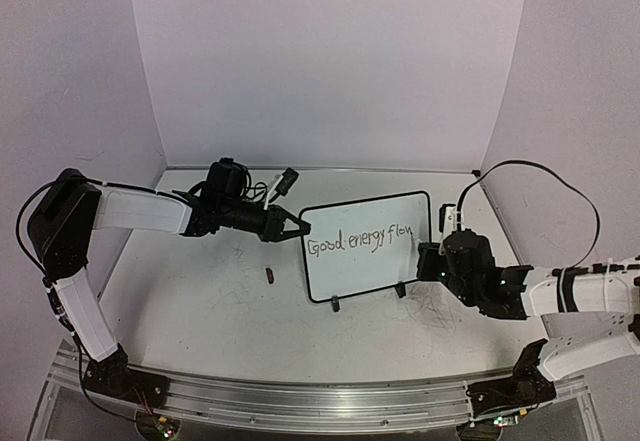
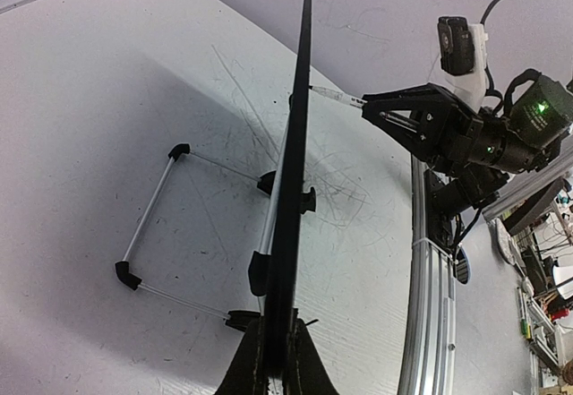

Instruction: Write a sentence on the whiteboard

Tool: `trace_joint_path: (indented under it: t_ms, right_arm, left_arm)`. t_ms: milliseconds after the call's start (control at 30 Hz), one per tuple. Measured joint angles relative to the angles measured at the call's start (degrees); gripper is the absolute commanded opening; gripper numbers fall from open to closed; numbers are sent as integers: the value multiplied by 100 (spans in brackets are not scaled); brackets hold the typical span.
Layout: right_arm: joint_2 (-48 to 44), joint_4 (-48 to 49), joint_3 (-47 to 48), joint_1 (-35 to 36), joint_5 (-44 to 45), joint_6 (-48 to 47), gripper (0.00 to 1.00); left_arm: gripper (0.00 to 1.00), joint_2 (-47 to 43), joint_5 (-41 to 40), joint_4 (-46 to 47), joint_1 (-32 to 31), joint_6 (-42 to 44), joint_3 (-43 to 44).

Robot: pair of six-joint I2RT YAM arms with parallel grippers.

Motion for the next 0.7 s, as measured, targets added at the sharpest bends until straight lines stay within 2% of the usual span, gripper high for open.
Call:
trace_joint_path:
  t_ms: [700]
  right_arm:
    - [-277,-128,137,-119,-95,-92,0]
  left_arm:
    - [0,0,-3,2,-8,24,0]
